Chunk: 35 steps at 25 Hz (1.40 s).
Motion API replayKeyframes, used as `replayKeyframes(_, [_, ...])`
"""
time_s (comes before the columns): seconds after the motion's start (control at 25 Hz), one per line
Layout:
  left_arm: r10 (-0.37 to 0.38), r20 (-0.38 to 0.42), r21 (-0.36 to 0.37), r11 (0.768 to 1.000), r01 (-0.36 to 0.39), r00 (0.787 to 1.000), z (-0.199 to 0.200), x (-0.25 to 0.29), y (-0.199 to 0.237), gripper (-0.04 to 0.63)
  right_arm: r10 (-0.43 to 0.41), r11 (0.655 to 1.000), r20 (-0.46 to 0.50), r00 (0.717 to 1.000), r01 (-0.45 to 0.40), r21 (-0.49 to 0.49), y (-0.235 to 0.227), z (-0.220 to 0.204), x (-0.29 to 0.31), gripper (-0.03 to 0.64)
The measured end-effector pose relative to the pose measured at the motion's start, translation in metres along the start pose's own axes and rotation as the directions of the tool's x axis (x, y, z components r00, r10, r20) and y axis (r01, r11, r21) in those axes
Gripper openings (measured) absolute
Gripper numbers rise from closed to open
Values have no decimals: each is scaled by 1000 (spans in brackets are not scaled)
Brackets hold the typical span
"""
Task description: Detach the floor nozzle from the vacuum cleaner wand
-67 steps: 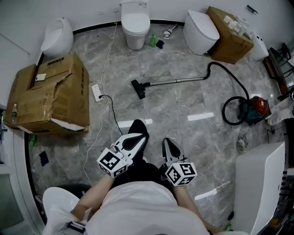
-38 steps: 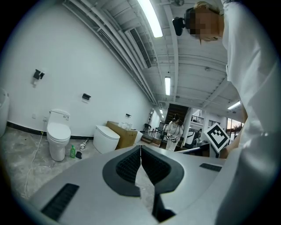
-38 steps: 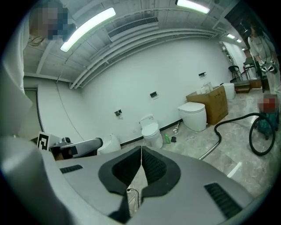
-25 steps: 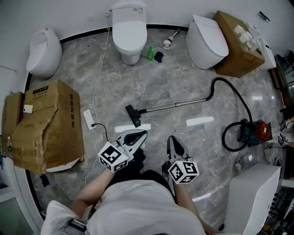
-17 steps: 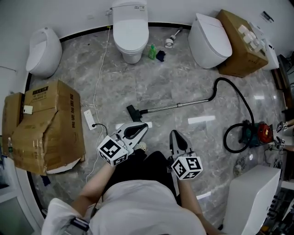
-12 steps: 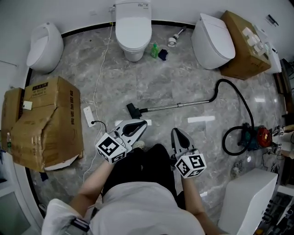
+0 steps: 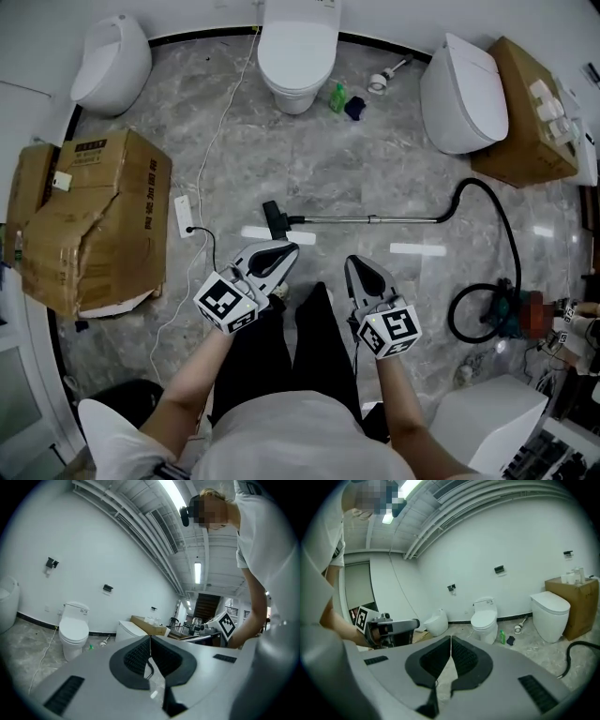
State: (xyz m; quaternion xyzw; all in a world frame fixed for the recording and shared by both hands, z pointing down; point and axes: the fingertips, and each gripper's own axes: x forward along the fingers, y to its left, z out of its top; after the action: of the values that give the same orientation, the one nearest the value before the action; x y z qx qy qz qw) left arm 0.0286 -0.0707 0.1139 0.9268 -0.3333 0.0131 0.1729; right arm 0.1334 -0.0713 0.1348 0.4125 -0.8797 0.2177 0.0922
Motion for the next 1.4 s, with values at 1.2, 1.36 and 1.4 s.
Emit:
replayKeyframes(1.2, [18, -149, 95, 996, -3, 989, -316, 88, 192, 12, 187, 950, -130, 974, -213, -230, -162, -249, 188, 17])
replayKeyframes(1.36, [20, -138, 84, 996, -9, 990, -373, 102, 221, 12, 211, 942, -152, 966, -243, -234, -192, -301, 218, 17])
replayKeyframes(1.4, [22, -138, 84, 996, -10, 990, -388, 106, 229, 12, 221, 938, -161, 962, -255, -236, -199, -315, 227, 18])
